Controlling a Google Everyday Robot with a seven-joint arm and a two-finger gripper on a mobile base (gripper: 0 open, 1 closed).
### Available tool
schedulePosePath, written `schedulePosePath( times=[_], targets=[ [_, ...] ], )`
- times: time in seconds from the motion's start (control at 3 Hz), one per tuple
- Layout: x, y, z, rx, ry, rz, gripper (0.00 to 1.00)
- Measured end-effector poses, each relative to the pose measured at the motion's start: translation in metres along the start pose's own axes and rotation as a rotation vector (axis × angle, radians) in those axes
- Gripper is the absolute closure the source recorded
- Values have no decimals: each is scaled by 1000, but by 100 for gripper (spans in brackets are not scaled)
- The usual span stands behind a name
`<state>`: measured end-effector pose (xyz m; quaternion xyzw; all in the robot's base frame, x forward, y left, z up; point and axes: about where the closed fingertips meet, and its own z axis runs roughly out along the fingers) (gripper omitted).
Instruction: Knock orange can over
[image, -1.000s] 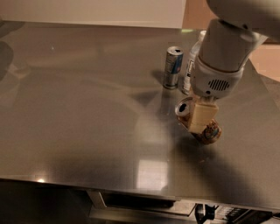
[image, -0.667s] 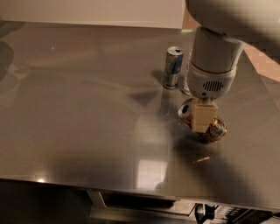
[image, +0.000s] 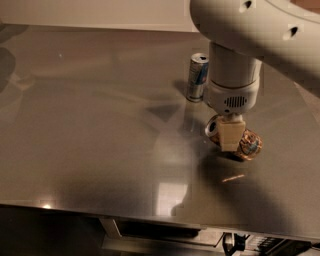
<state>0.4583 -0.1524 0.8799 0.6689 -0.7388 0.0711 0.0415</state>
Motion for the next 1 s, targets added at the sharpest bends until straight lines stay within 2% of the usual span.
schedulePosePath(
  times=[0.33,0.67,1.0],
  targets=[
    [1,3,8,-13,10,2,12],
    [-5,-6,8,26,-17,3,0],
    [-5,-7,8,27,-18,3,0]
  ],
)
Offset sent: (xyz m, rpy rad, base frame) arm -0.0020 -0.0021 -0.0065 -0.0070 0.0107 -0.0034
